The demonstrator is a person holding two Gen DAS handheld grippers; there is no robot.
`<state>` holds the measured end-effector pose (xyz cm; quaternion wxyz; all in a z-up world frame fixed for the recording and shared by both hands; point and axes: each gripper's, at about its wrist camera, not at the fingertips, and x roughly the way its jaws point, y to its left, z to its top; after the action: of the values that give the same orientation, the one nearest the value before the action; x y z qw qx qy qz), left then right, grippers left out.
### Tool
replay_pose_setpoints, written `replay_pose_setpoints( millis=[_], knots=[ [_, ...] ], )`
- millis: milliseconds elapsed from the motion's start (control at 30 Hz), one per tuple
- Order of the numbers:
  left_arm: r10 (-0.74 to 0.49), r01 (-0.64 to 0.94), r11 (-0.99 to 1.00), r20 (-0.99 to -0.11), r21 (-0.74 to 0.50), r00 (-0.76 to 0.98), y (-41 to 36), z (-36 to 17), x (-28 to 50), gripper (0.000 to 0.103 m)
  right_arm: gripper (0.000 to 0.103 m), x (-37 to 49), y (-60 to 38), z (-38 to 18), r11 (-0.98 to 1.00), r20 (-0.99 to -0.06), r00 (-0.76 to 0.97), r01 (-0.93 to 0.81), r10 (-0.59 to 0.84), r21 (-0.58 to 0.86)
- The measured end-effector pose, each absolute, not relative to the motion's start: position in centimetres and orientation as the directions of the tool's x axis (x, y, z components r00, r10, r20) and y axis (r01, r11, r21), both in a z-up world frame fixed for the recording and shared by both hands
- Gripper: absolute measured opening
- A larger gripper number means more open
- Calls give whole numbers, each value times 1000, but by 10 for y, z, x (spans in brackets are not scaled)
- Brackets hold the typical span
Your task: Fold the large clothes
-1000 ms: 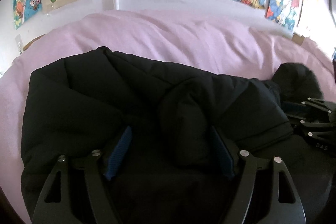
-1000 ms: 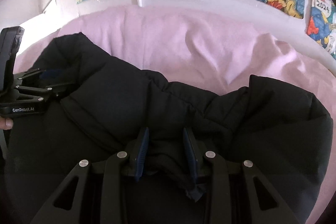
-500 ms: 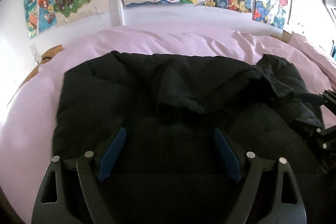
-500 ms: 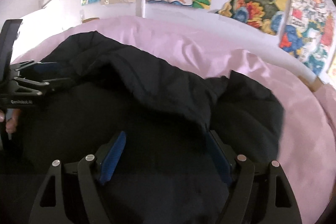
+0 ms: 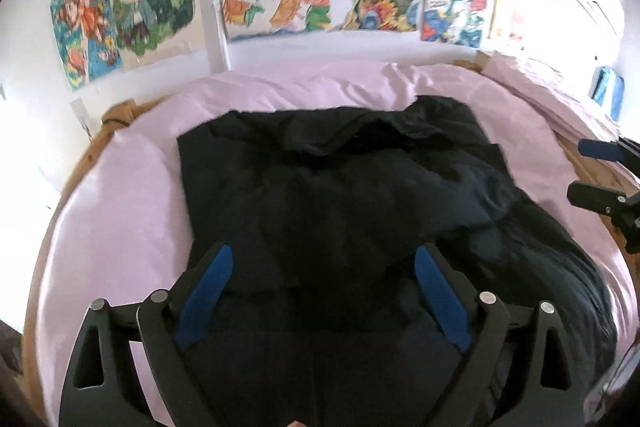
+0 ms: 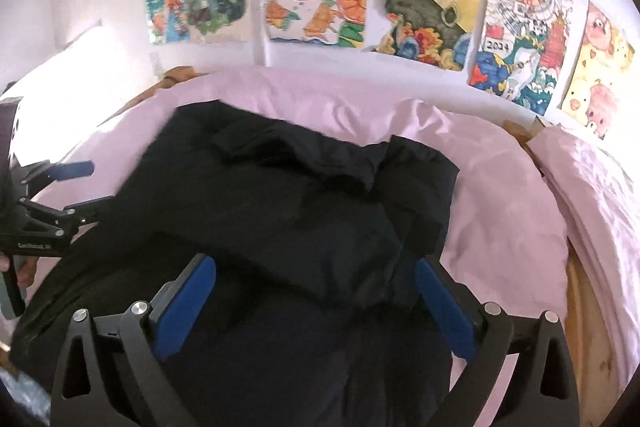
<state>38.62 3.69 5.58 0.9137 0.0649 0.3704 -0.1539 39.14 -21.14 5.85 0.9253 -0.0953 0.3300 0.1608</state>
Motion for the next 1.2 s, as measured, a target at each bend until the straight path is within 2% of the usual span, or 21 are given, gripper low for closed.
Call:
replay_pose_setpoints(
  millis=[67, 300, 500, 700, 967, 1200],
  knots=[
    [-247, 340, 941, -699, -7, 671, 36, 66, 366, 101, 103, 367, -207, 68, 920, -628, 739, -381, 243, -93],
    [-283, 345, 937, -702, -57, 654, 39, 90, 296, 101, 103, 294, -199, 78, 893, -670, 705, -428, 233, -139],
    [-310, 388, 919, -721, -62, 620, 41, 90, 248, 101, 103, 232, -192, 74, 881, -702, 677, -447, 222, -152],
    [-332, 517, 856, -737, 28, 589, 32, 62, 206, 101, 103, 202, -192, 53, 850, -751, 627, -496, 208, -178],
    [-297, 697, 671, -771, 252, 564, 24, 9, 172, 101, 103, 193, -195, -2, 735, -834, 534, -620, 137, -276],
    [-289, 779, 585, -840, 224, 459, 30, -27, 166, 101, 103, 178, -196, -51, 608, -895, 443, -722, 40, -330]
  ],
)
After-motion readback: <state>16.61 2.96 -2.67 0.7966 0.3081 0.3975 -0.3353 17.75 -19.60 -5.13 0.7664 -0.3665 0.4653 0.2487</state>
